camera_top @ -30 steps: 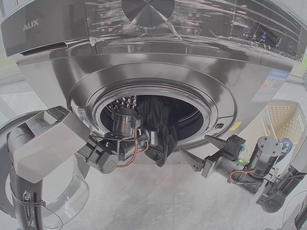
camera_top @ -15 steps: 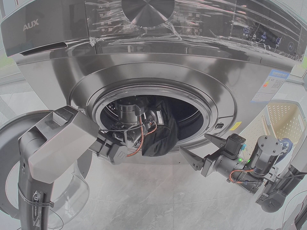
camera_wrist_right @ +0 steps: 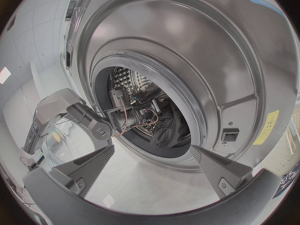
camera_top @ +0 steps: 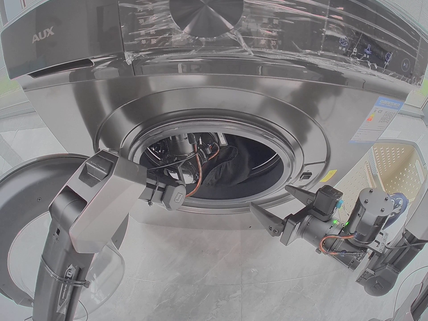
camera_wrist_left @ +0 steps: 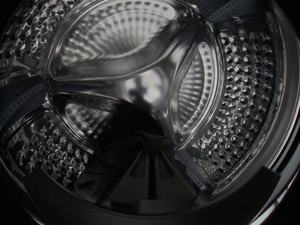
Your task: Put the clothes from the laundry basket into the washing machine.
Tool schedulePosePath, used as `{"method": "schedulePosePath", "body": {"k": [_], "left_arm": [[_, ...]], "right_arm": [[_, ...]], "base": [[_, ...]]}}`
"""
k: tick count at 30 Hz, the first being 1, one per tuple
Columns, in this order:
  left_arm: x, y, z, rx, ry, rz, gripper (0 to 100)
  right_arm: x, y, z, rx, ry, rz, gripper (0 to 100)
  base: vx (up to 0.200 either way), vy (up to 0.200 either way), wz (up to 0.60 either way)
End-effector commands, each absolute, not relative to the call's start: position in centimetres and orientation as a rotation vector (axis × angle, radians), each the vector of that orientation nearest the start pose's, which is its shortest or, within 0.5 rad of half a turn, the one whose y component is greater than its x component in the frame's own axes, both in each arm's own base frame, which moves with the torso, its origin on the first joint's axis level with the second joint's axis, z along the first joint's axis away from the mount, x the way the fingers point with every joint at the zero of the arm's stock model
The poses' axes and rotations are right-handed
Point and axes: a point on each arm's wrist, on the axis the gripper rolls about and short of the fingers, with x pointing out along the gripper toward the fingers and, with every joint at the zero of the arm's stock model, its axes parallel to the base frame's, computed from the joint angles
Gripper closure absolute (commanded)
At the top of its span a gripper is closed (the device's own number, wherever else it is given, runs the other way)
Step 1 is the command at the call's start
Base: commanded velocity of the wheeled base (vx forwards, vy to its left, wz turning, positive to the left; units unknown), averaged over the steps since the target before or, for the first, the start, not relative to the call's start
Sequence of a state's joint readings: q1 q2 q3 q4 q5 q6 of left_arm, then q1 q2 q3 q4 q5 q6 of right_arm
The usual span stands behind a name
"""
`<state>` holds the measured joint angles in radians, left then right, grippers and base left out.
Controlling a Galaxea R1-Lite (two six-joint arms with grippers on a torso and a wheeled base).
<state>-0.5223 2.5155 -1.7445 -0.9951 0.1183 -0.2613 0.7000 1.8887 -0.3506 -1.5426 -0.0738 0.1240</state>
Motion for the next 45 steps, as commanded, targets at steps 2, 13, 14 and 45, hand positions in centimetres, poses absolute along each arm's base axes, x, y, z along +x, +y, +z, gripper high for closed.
{"method": "schedulePosePath", "body": {"k": [2,13,14,45], "left_arm": [[45.2,-26.1,10.8,-0.311,-0.106,-0.425,100],[39.5,-26.0,12.1,-0.244,0.105,-0.512,0],[39.3,-26.0,11.9,-0.239,0.116,-0.518,0],[46.1,-26.3,12.0,-0.313,-0.101,-0.42,100]], "right_arm": [[21.3,17.7,11.2,0.121,0.037,0.625,0],[21.2,17.9,11.2,0.121,0.038,0.631,0],[21.2,17.9,11.2,0.121,0.038,0.631,0],[21.4,17.9,11.4,0.126,0.03,0.63,0]], "base": [[0.0,0.0,0.0],[0.0,0.0,0.0],[0.0,0.0,0.0],[0.0,0.0,0.0]]}}
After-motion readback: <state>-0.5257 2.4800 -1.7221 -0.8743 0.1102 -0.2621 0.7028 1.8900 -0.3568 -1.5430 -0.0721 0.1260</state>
